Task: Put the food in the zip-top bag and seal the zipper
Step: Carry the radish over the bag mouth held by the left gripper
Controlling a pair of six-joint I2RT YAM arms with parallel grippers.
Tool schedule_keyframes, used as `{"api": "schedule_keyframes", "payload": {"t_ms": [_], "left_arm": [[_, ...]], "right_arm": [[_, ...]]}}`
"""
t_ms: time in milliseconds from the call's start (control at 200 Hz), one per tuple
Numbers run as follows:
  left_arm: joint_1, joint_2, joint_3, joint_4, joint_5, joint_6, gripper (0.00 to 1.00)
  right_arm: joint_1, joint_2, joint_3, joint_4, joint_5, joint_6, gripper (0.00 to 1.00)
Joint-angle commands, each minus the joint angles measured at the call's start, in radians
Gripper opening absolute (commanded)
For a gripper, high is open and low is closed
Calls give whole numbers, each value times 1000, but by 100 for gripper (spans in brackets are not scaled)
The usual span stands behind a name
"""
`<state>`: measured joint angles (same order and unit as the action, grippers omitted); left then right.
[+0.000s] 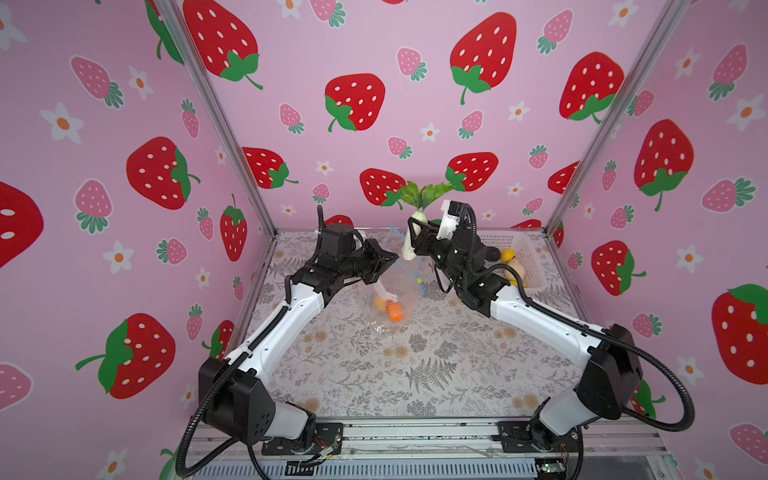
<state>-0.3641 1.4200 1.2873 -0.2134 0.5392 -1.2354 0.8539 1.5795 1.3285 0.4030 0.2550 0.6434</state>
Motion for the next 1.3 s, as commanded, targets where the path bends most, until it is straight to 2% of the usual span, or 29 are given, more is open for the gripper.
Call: {"api": "schedule_keyframes", "payload": {"t_ms": [0,785,1295], "left_arm": [[7,-25,-6,23,4,-12,0],[8,-16,-1,19,-4,-3,0],[7,1,-7,30,8,-4,0]], "right_arm": [[16,-14,-8,-3,44,-28,38],[32,28,-38,-63,89,-73,41],[33,81,-25,-93,54,-117,44]]}}
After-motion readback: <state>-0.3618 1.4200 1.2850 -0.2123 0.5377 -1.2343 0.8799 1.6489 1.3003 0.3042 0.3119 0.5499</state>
